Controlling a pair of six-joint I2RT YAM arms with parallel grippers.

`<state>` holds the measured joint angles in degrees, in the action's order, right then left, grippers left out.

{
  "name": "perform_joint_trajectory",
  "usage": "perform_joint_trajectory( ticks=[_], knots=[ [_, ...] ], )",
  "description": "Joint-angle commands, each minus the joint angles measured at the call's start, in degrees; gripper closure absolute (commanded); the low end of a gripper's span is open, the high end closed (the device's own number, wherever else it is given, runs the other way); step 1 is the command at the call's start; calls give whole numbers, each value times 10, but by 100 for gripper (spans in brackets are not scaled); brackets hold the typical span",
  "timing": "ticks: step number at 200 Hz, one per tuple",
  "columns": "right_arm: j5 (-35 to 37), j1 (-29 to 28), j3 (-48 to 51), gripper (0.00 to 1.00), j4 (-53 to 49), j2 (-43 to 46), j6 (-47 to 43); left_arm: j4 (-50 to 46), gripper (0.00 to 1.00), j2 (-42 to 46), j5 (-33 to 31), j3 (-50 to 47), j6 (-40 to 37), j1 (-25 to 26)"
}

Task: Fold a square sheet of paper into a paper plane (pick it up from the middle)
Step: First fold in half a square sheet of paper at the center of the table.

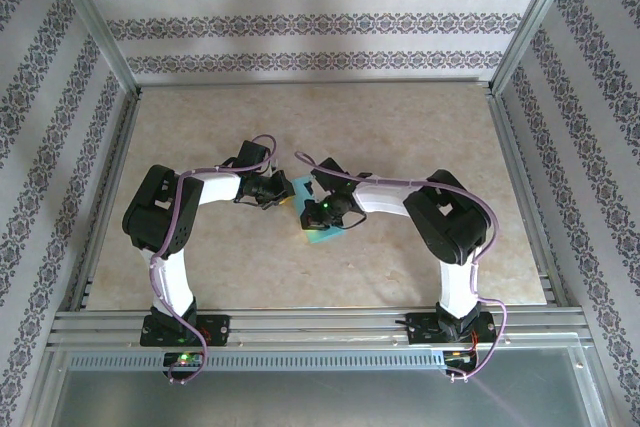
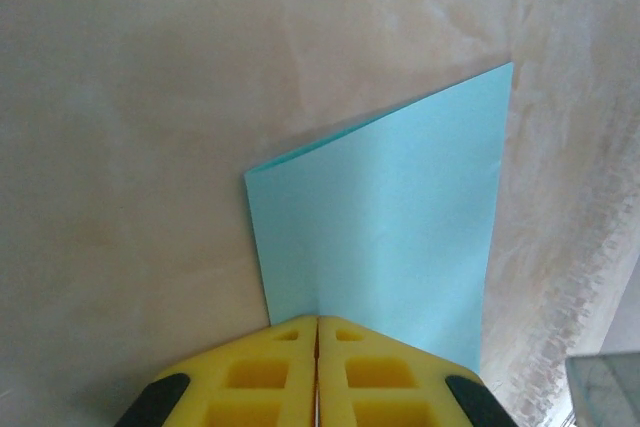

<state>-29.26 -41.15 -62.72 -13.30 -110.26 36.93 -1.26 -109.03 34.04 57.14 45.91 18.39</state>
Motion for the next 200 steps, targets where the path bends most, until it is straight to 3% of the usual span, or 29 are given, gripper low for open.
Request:
perform_joint_trajectory(
  ticks=[1, 86, 119, 145, 163, 200],
  knots=[
    [-18, -16, 23, 98, -45, 21, -18, -47, 92, -26, -63, 1, -6, 0],
    [-7, -26, 85, 98, -40, 106, -19, -64, 90, -26, -46, 26, -42, 1],
    [78, 5, 66, 95, -17, 164, -15, -95, 85, -28, -6, 79, -108, 1],
    [129, 49, 38, 87, -19, 130, -17, -117, 81, -14, 10, 114, -127, 1],
    [132, 67, 4, 86, -29, 89, -24, -117, 79, 15, -5, 116, -107, 1],
    [152, 72, -36, 85, -62, 36, -19, -127, 72, 82, -100, 82, -55, 0]
  ],
)
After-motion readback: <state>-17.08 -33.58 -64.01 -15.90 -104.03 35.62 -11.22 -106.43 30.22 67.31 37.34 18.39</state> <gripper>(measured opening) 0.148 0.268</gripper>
